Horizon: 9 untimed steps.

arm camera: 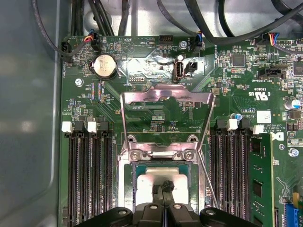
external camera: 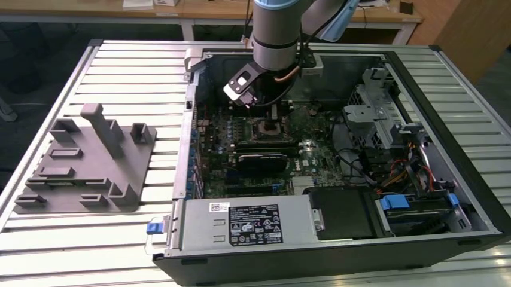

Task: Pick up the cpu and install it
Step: 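Place the cpu into insertion slot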

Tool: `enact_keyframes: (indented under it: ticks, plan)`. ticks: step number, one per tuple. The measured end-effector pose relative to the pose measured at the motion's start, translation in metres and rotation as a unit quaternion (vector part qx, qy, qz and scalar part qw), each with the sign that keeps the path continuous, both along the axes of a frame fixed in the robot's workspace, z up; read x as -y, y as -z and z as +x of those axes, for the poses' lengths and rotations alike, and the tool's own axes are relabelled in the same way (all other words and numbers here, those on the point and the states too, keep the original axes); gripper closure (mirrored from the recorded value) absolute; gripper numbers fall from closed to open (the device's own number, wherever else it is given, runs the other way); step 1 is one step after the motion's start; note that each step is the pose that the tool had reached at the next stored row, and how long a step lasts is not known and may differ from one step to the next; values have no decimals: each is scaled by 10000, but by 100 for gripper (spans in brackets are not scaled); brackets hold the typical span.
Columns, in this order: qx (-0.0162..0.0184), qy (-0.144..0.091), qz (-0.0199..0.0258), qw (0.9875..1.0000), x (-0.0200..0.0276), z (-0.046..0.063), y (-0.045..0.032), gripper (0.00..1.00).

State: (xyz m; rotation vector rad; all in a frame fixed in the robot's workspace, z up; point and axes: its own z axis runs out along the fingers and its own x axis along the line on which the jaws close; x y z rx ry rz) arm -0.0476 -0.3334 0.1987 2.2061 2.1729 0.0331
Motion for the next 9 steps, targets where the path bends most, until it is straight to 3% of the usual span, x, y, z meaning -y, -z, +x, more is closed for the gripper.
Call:
enact_keyframes:
  ticks: [9]
  plan:
    - [0,0,0,10000,0,0,12,89]
